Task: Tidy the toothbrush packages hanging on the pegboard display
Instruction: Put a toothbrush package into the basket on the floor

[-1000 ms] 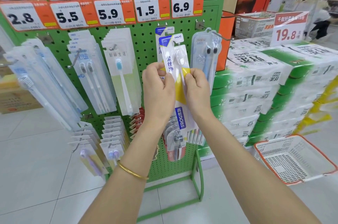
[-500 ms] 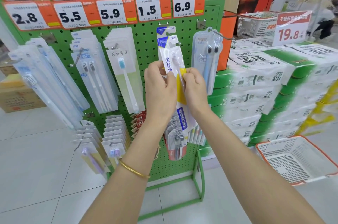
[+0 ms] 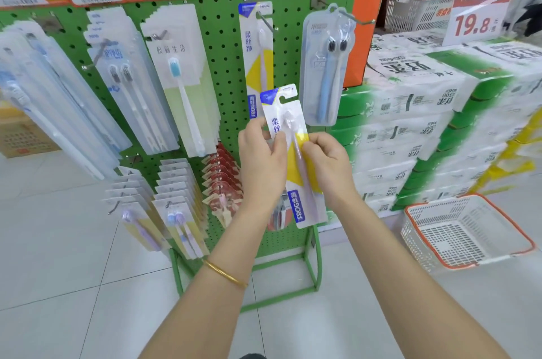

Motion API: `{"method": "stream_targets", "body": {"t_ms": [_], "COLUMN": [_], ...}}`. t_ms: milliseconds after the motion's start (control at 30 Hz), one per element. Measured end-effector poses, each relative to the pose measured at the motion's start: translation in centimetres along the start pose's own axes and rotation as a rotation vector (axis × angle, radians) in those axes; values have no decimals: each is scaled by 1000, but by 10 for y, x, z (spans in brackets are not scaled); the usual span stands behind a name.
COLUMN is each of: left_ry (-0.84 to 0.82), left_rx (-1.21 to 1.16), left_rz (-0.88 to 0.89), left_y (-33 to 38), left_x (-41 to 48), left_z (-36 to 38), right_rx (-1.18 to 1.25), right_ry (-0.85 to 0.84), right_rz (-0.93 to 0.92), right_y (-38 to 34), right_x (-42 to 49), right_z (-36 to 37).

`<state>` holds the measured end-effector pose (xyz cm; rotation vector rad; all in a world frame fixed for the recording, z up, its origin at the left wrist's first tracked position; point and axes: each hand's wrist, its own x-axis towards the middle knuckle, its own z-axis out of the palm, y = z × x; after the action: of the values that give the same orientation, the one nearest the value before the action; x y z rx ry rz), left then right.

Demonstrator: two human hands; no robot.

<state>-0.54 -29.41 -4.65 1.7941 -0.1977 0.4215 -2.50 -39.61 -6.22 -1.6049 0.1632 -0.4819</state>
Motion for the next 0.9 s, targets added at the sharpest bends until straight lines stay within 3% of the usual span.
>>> {"method": "stream_targets", "body": {"t_ms": [167,333,433,600,900], "left_ry": [-88,-291,-269,-239,-154], "left_rx": [-51,-175,-194,-332,-406], "left_rz": [-99,-324,-429,-682,-904], "left_y": [-16,-14,-19,-29,-33], "left_x": [-40,-74,-81,-82,-72], "left_z": [34,57,63,67,65], "right_rx": [-6,-60,-74,-85,19], "right_ry": [74,-21,-79,40,-84], "right_rz": [66,80,89,222,303], "right_y": [25,46,57,69,79], "right_x": [-29,-53,-65,-77,-97], "right_z": [-33,-60,-72,-83,-74]}}
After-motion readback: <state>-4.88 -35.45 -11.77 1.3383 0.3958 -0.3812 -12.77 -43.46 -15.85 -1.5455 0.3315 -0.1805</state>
